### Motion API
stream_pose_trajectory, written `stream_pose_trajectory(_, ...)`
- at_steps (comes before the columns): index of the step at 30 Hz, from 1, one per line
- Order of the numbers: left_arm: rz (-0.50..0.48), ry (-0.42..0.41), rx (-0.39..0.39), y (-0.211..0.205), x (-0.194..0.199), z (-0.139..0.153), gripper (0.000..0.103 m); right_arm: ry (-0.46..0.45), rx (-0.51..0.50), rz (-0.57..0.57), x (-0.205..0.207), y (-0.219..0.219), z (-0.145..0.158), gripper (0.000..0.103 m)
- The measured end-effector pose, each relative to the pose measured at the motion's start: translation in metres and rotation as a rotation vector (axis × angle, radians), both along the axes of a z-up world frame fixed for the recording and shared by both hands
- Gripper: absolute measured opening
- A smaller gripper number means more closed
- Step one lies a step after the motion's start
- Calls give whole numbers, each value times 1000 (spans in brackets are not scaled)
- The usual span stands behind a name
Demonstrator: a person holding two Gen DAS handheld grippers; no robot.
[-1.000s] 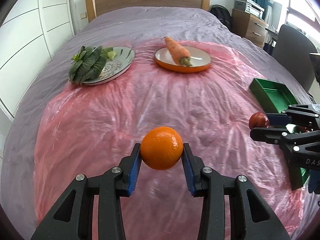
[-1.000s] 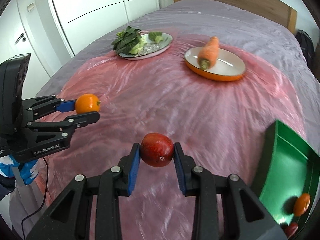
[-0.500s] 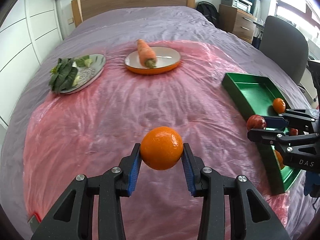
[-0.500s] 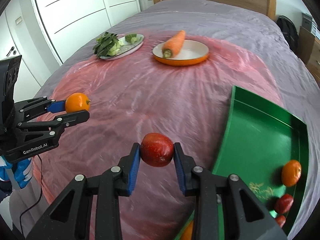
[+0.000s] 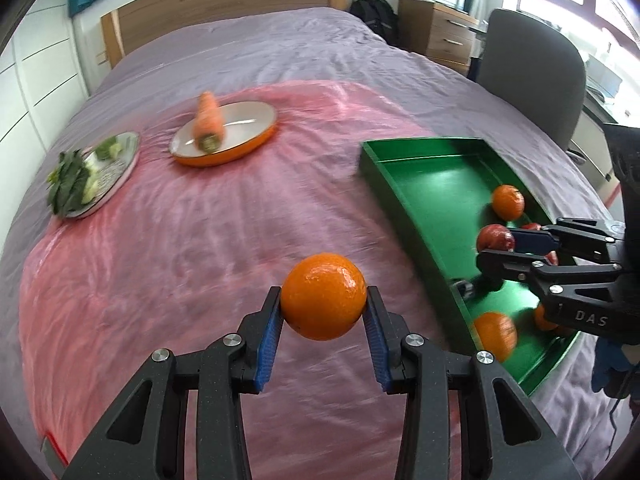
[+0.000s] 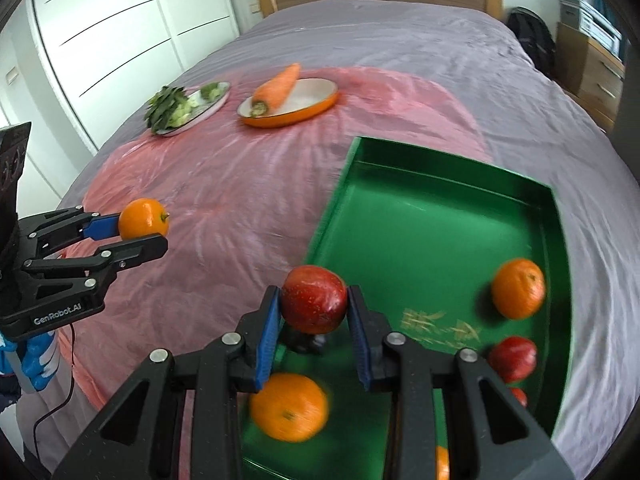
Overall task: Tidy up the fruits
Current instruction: 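Lift and carry the orange and tomato over the green tray with both grippers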
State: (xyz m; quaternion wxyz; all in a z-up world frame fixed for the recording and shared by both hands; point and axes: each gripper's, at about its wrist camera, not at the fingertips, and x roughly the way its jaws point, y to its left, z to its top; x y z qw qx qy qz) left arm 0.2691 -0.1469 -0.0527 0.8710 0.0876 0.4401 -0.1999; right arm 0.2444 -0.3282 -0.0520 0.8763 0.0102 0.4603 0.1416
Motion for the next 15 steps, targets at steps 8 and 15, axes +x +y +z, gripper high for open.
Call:
stream_pose_trajectory(8, -65, 6, -6, -51, 0, 1, 35, -11, -2, -45, 2, -36, -2, 57)
stream_pose_trajectory(15, -94, 19, -13, -87, 12, -6, 35, -31, -7, -70, 19, -61, -2, 57)
